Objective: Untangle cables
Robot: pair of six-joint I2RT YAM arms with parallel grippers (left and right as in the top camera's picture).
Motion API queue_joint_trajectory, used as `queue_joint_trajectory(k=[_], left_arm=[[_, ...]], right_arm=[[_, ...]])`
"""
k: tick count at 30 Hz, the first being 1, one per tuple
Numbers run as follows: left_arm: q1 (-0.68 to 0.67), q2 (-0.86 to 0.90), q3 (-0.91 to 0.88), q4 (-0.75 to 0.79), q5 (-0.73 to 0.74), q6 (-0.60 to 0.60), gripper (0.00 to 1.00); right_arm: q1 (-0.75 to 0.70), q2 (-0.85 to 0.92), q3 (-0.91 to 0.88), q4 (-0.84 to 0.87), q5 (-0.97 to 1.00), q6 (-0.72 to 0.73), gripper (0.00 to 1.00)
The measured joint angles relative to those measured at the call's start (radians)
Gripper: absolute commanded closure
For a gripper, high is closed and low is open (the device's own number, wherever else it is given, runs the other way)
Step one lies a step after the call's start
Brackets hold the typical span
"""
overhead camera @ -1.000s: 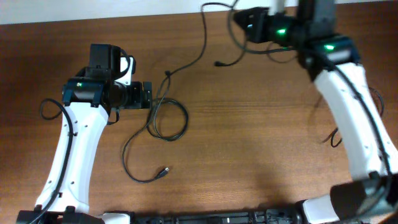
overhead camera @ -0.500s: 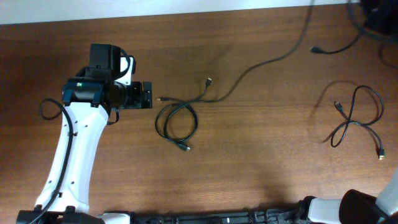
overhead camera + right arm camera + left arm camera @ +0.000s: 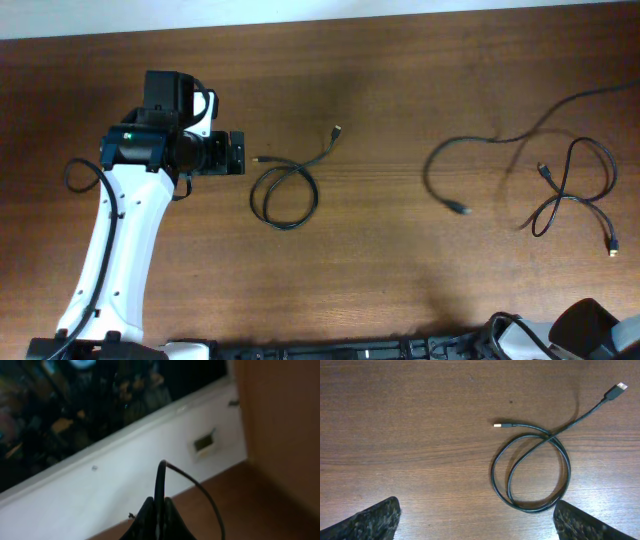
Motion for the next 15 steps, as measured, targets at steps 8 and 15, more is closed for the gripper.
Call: queue_joint_trajectory(k=[8, 15], left_arm=[[0.0, 0.0, 0.0, 0.0, 0.0, 0.0, 0.02], [0.0, 0.0, 0.0, 0.007, 0.0, 0.0, 0.02]], right_arm=[[-0.029, 0.011, 0.011, 0.095, 0.231, -0.003, 0.96], [-0.028, 0.201, 0.02, 0.109, 0.265, -0.003, 0.96]])
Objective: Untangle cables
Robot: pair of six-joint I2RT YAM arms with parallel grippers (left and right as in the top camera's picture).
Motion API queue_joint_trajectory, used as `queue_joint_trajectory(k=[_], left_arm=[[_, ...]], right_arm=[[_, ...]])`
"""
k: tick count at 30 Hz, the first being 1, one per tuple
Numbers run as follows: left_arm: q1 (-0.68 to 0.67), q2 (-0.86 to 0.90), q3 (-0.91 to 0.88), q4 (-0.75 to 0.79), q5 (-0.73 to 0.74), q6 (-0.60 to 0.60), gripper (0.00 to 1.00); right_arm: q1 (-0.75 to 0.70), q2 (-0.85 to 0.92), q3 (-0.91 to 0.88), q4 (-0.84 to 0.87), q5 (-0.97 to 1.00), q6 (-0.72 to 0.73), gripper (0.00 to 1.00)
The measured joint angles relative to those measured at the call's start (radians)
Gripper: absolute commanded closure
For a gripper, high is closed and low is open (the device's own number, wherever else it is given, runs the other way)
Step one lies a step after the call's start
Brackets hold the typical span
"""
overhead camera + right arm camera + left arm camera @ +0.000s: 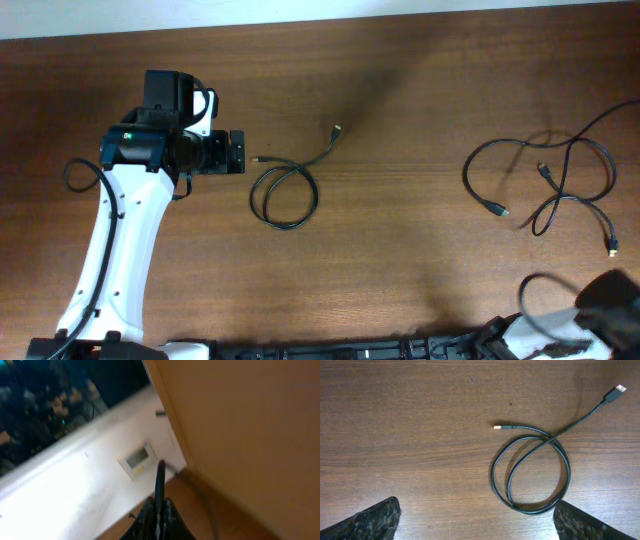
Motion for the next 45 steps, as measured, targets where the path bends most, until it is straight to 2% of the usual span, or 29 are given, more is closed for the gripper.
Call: queue_joint_trajectory(k=[7, 12, 16, 20, 24, 31, 32, 34, 35, 45], left_arm=[[0.0, 0.0, 0.0, 0.0, 0.0, 0.0, 0.01], [0.0, 0.0, 0.0, 0.0, 0.0, 0.0, 0.02], [0.0, 0.0, 0.0, 0.0, 0.0, 0.0, 0.02], [0.0, 0.0, 0.0, 0.0, 0.0, 0.0, 0.02], [0.0, 0.0, 0.0, 0.0, 0.0, 0.0, 0.02], [0.0, 0.0, 0.0, 0.008, 0.0, 0.0, 0.02], [0.0, 0.0, 0.0, 0.008, 0.0, 0.0, 0.02], [0.0, 0.003, 0.0, 0.011, 0.0, 0.0, 0.02], [0.0, 0.01, 0.0, 0.013, -0.001, 0.0, 0.02], [0.029, 0.064, 0.0, 0.045, -0.005, 0.0, 0.01]], right_arm=[[0.039, 0.244, -0.003, -0.124, -0.029, 0.0, 0.95], [0.1, 0.369, -0.003, -0.214, -0.028, -0.014, 0.59], [0.129, 0.402, -0.004, -0.26, 0.01, -0.018, 0.45], [0.146, 0.403, -0.004, -0.298, 0.031, -0.029, 0.43], [0.18, 0.403, -0.004, -0.397, 0.021, -0.124, 0.42], [0.391, 0.403, -0.004, -0.618, -0.031, -0.345, 0.42], [0.438, 0.403, -0.004, -0.634, -0.033, -0.366, 0.37], [0.541, 0.403, -0.004, -0.658, -0.042, -0.392, 0.2], [0.576, 0.403, -0.004, -0.66, -0.047, -0.393, 0.16], [0.991, 0.403, -0.086, -0.67, -0.047, -0.386, 0.12]])
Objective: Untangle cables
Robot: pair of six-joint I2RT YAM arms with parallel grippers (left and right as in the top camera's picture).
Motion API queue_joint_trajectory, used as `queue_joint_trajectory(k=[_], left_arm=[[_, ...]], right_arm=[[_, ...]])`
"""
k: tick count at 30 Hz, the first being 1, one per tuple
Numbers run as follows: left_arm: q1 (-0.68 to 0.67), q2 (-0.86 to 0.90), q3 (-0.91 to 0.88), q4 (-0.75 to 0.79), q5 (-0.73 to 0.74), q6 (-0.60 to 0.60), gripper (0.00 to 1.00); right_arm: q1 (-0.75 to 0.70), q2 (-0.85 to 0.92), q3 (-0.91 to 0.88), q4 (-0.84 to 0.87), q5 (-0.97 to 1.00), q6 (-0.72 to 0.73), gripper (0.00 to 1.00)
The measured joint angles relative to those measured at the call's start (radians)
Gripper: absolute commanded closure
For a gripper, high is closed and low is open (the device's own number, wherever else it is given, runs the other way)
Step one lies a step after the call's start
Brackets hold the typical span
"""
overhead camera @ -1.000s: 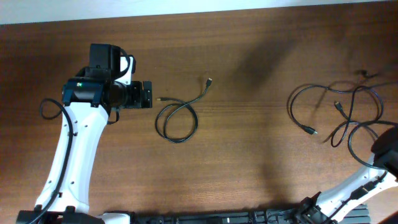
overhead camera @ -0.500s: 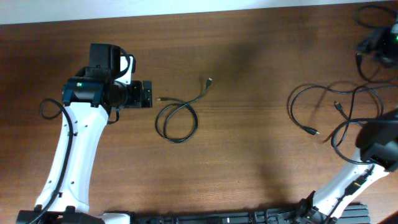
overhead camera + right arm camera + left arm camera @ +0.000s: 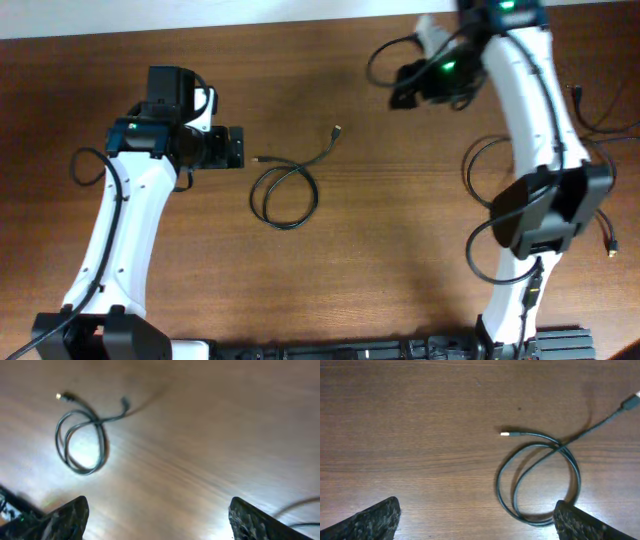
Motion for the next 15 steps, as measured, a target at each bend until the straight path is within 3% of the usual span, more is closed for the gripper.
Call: queue_joint_trajectory(k=[6, 8, 15], left_arm=[[0.139, 0.0, 0.0, 0.002, -0.017, 0.0, 0.02], [0.183, 0.0, 0.0, 0.003, -0.027, 0.0, 0.02], [0.202, 0.0, 0.0, 0.003, -0.031, 0.0, 0.02]], right_arm=[[0.175, 0.0, -0.178, 0.088, 0.0, 0.127, 0.13], [0.242, 0.001, -0.249, 0.148, 0.0, 0.186, 0.2], [0.47, 0.003, -0.429, 0.41, 0.056, 0.423, 0.25]])
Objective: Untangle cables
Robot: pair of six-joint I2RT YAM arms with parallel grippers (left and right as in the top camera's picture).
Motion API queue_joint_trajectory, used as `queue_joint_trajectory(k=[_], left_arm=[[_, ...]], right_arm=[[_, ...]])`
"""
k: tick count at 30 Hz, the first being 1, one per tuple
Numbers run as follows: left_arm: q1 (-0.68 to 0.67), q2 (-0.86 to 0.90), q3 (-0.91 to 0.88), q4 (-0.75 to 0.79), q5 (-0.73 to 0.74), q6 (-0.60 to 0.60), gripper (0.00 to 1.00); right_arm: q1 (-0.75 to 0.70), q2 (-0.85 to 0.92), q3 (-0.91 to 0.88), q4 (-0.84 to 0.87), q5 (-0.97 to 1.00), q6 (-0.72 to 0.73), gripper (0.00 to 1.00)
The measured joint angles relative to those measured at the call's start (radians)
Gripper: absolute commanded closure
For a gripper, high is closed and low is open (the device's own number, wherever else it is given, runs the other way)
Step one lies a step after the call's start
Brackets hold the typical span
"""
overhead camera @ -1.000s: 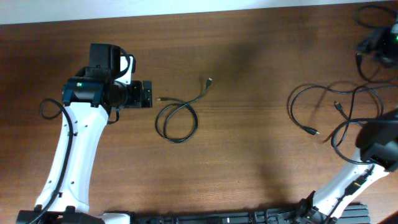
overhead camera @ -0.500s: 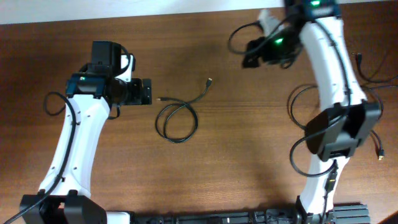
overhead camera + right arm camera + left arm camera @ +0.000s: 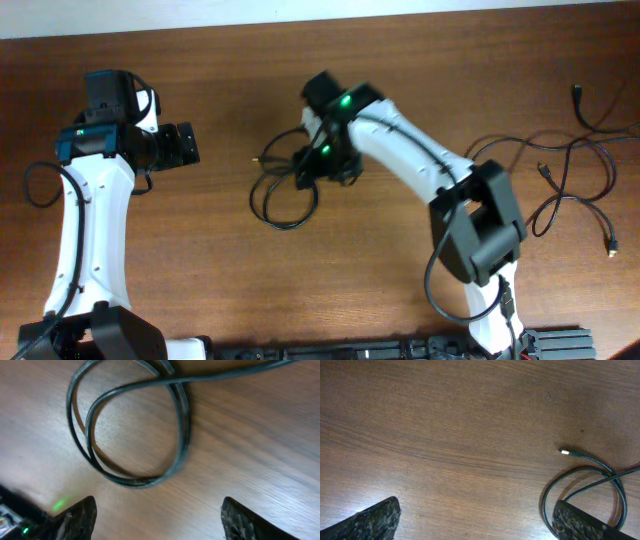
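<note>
A black cable [image 3: 285,205] lies coiled in a loop at the table's centre left, its gold-tipped plug [image 3: 258,158] pointing left. The same loop shows in the right wrist view [image 3: 177,435], and its left part with the plug [image 3: 565,451] in the left wrist view. My right gripper [image 3: 318,165] hangs low over the loop's upper right edge, open [image 3: 160,520], with nothing between its fingers. My left gripper [image 3: 185,145] is left of the coil, open [image 3: 475,525], over bare wood. More black cables [image 3: 560,170] lie loosely crossed at the far right.
The right arm [image 3: 420,160] stretches across the middle of the wooden table [image 3: 200,280] from the front right. A loose plug [image 3: 578,92] lies near the back right corner. The table's back edge [image 3: 300,25] meets a white surface.
My right gripper was high over the table's back centre right and is now low over the coiled cable. My left gripper, then close beside the coil's plug, is now farther left. Both stay open.
My right gripper was first shut on a cable, its arm at the front right, with a cable stretched toward the table's middle. That cable then lay nearer the right-hand pile. Later the gripper was open and high at the back, and now it is over the coil.
</note>
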Motion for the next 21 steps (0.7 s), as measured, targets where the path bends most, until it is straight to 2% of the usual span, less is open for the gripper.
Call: queue_joint_trajectory(k=[6, 10, 14, 15, 17, 19, 21], left_arm=[[0.0, 0.0, 0.0, -0.007, 0.0, 0.0, 0.01], [0.0, 0.0, 0.0, -0.008, 0.0, 0.0, 0.01], [0.0, 0.0, 0.0, -0.01, 0.0, 0.0, 0.02], [0.0, 0.0, 0.0, -0.01, 0.0, 0.0, 0.02], [0.0, 0.0, 0.0, -0.01, 0.0, 0.0, 0.02], [0.0, 0.0, 0.0, -0.01, 0.0, 0.0, 0.02], [0.0, 0.0, 0.0, -0.01, 0.0, 0.0, 0.02]], right_arm=[[0.121, 0.0, -0.087, 0.06, 0.17, 0.222, 0.36], [0.136, 0.0, -0.141, 0.127, 0.22, 0.293, 0.39], [0.154, -0.01, -0.229, 0.222, 0.242, 0.346, 0.47], [0.159, -0.02, -0.249, 0.251, 0.247, 0.355, 0.52], [0.159, -0.037, -0.281, 0.286, 0.252, 0.367, 0.69], [0.159, -0.042, -0.292, 0.295, 0.255, 0.382, 0.94], [0.159, -0.042, -0.297, 0.3, 0.257, 0.397, 0.96]])
